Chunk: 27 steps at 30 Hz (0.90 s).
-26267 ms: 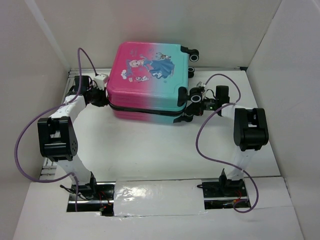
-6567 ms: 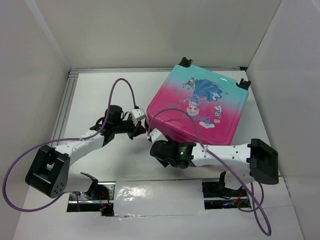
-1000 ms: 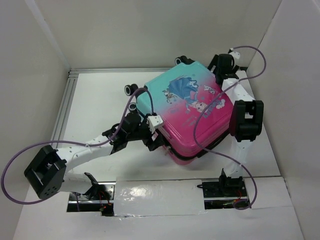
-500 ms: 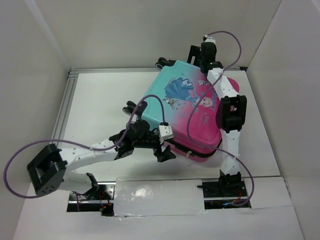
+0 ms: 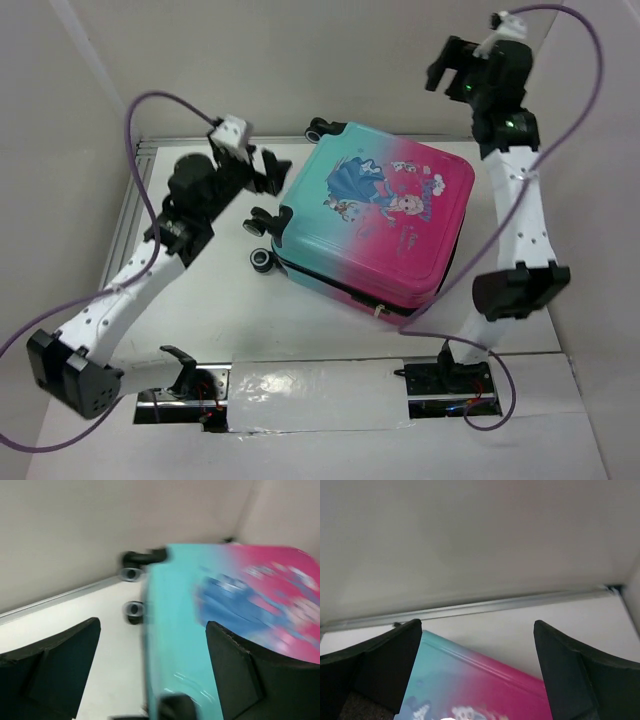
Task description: Pack the luggage
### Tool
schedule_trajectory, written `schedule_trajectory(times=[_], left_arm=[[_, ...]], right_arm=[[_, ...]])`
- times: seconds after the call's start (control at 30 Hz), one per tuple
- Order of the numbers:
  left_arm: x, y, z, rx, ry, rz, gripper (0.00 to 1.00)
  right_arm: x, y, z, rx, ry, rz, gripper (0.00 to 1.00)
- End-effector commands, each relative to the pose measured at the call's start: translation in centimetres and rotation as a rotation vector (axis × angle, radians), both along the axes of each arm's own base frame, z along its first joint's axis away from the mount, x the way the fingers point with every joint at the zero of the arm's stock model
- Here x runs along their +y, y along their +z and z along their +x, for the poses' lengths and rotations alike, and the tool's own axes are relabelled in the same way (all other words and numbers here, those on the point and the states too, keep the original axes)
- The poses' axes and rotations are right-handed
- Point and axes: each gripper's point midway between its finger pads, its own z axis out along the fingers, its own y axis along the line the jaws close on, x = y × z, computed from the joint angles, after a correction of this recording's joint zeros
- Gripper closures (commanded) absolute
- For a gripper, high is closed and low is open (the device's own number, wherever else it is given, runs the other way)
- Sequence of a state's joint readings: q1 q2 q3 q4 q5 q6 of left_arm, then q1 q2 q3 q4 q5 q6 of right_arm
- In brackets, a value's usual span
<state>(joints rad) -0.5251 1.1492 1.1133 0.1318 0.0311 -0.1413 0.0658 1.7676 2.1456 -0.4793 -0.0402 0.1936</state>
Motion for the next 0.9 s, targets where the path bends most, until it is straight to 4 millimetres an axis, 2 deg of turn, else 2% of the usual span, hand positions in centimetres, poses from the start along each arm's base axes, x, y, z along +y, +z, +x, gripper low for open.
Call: schedule_trajectory(times=[0.0,0.03,0.07,0.1,0.13,0.17,0.2,0.23,0.27,0.33,0.37,0.4,0.47,0.5,0.53,0.6,0.7,0.73,0.77,0.8,0.83,0.87], left_arm=[[6.2,-2.0,6.3,0.178,0.266,-0.045,0.0],[7.2,-1.7,7.5,0.195,0.282,-0.052,0.0],[9.3,-3.9,9.8,0.256,0.323,-0.045,0.0],[10.3,-4.7,10.8,0.29,0.345,-0.06,0.0],[11.3,-5.0,11.7,0.327,0.374,-0.061,0.0],[12.9,-6.2,12.6,0.364,0.402,-0.056,0.0],[12.9,-8.6,13.6,0.425,0.389,-0.042,0.0],[12.9,-9.9,13.9,0.45,0.389,-0.018,0.0],[13.4,-11.3,14.5,0.476,0.398,0.007,0.0],[12.9,-12.9,14.3,0.501,0.364,0.018,0.0],[12.2,-14.9,13.8,0.534,0.337,0.039,0.0],[10.8,-15.1,13.8,0.515,0.288,0.031,0.0],[9.8,-16.9,13.1,0.526,0.253,0.061,0.02],[8.4,-17.3,12.5,0.536,0.216,0.069,0.02],[7.3,-17.1,12.3,0.524,0.173,0.074,0.02],[4.8,-17.9,10.7,0.537,0.103,0.087,0.03],[2.7,-18.8,8.6,0.539,0.031,0.082,0.03],[1.6,-18.1,7.5,0.524,-0.019,0.076,0.03],[1.0,-18.2,6.6,0.533,-0.043,0.068,0.04],[0.6,-18.5,5.7,0.542,-0.064,0.072,0.04],[-0.5,-18.1,4.8,0.532,-0.091,0.068,0.04],[-1.0,-16.7,3.7,0.511,-0.113,0.049,0.04]], right_arm=[[-5.7,-4.9,-3.6,0.153,-0.23,0.024,0.01],[-8.9,-6.0,-4.6,0.177,-0.326,0.043,0.01],[-11.0,-8.5,-6.5,0.233,-0.417,0.089,0.01],[-12.6,-10.1,-7.8,0.282,-0.465,0.11,0.01],[-15.5,-11.2,-9.3,0.31,-0.542,0.137,0.01],[-16.1,-13.5,-10.9,0.362,-0.568,0.154,0.01],[-16.6,-14.6,-11.9,0.387,-0.588,0.185,0.01],[-17.6,-15.7,-13.1,0.413,-0.615,0.195,0.01],[-17.6,-17.7,-14.5,0.454,-0.631,0.208,0.01],[-17.8,-19.3,-15.8,0.475,-0.668,0.229,0.01],[-17.8,-20.2,-16.5,0.49,-0.682,0.223,0.01],[-17.9,-21.5,-17.4,0.507,-0.708,0.226,0.01],[-18.0,-22.6,-17.7,0.513,-0.718,0.221,0.01],[-17.8,-23.9,-17.7,0.543,-0.712,0.223,0.01],[-17.9,-24.4,-17.6,0.556,-0.712,0.223,0.01],[-16.9,-25.9,-16.9,0.596,-0.672,0.226,0.01],[-14.8,-28.1,-15.2,0.648,-0.62,0.205,0.01],[-14.3,-29.2,-14.5,0.669,-0.612,0.191,0.01],[-12.9,-29.2,-13.5,0.663,-0.572,0.178,0.01],[-12.3,-29.6,-13.0,0.675,-0.563,0.164,0.01],[-11.8,-30.1,-12.1,0.688,-0.559,0.161,0.01],[-11.2,-30.1,-11.3,0.681,-0.543,0.157,0.01]])
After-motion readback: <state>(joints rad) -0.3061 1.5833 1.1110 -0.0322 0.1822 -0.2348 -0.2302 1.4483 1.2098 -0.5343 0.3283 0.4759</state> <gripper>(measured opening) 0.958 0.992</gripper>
